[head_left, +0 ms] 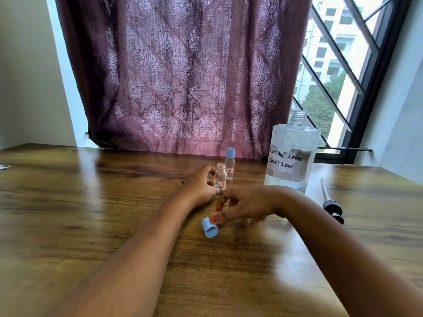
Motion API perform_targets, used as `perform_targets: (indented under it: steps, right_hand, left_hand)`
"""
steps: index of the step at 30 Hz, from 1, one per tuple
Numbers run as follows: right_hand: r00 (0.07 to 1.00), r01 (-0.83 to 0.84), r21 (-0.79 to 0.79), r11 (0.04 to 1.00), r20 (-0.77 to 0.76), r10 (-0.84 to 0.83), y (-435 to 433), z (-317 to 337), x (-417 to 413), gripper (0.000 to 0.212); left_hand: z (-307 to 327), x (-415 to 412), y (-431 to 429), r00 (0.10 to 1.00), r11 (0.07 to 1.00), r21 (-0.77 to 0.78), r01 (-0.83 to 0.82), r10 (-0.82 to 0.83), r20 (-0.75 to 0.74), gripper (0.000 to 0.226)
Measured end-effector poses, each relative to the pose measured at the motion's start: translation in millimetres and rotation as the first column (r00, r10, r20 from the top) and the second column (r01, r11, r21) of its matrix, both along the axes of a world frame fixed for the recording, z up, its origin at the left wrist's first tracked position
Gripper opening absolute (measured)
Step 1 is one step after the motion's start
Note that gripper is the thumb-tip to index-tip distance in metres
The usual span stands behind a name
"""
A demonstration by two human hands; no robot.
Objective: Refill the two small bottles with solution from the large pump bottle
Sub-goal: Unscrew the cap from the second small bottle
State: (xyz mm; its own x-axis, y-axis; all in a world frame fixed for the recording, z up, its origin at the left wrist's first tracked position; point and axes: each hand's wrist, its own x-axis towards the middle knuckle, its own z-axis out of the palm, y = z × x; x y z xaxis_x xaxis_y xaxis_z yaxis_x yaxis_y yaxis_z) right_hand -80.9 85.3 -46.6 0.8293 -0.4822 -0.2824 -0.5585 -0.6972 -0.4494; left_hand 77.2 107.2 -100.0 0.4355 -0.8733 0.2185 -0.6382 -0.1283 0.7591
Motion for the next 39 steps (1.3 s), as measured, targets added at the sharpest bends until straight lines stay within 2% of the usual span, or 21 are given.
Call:
perform_targets:
  steps: [3, 7, 10, 11, 14, 16, 18, 22, 27, 29, 31, 34, 39]
  right_hand:
    - [0.995, -0.073, 0.007, 0.997, -0.07, 0.074, 21, 2, 5, 0.05]
    - [0.981, -0.195, -0.315, 0.929, -0.047, 0.19, 36, -10, 21, 0.048]
    - [0.974, -0.214, -0.29, 0.933, 0.009, 0.227, 37, -13, 25, 0.018]
    - [0.976, -0.205, -0.281, 0.938, 0.015, 0.217, 35, -11, 24, 0.014]
    - [0.983, -0.15, -0.197, 0.969, 0.073, 0.167, 30, -7, 20, 0.017]
    - [0.977, -0.18, -0.269, 0.946, 0.06, 0.203, 31, -9, 21, 0.042]
    - [0.97, -0.183, -0.311, 0.933, 0.098, 0.223, 37, -16, 26, 0.053]
    - [0.923, -0.11, -0.308, 0.945, 0.322, 0.212, 49, -34, 40, 0.034]
    - [0.976, -0.111, -0.303, 0.947, 0.147, 0.161, 32, -9, 24, 0.031]
    - [0.993, 0.008, -0.313, 0.95, 0.111, 0.029, 15, 5, 6, 0.037]
    - [0.993, 0.109, -0.413, 0.904, 0.016, -0.113, 0, 15, -9, 0.041]
    - [0.967, 0.171, -0.367, 0.914, -0.116, -0.228, -16, 18, -18, 0.038]
    - [0.965, 0.239, -0.255, 0.937, -0.048, -0.259, -28, 10, -17, 0.029]
  left_hand:
    - [1, 2, -1, 0.999, 1.0, -0.002, 0.012, -0.013, -0.029, 0.037]
    - [3, 5, -2, 1.0, 1.0, 0.016, 0.016, -0.016, -0.006, 0.038]
    - [5, 6, 1, 1.0, 1.0, -0.008, 0.014, -0.014, -0.003, 0.038]
    - [5, 6, 1, 1.0, 1.0, -0.017, 0.012, -0.013, -0.009, 0.039]
    - [6, 6, 3, 1.0, 1.0, -0.019, 0.015, -0.016, -0.025, 0.039]
    - [6, 6, 4, 0.999, 0.999, -0.025, 0.024, -0.025, -0.045, 0.038]
    - [6, 6, 5, 0.998, 0.999, -0.028, 0.029, -0.031, -0.054, 0.036]
    - [6, 9, 6, 0.995, 0.998, -0.042, 0.052, -0.055, -0.088, 0.036]
    - [3, 12, 5, 0.991, 0.997, -0.048, 0.065, -0.071, -0.118, 0.028]
    - [2, 10, 5, 0.987, 0.996, -0.041, 0.077, -0.082, -0.136, 0.033]
    - [3, 7, 6, 0.983, 0.994, -0.034, 0.102, -0.106, -0.153, 0.039]
    - [3, 2, 6, 0.98, 0.991, -0.027, 0.13, -0.133, -0.146, 0.04]
    - [2, -4, 4, 0.983, 0.99, -0.028, 0.141, -0.143, -0.111, 0.033]
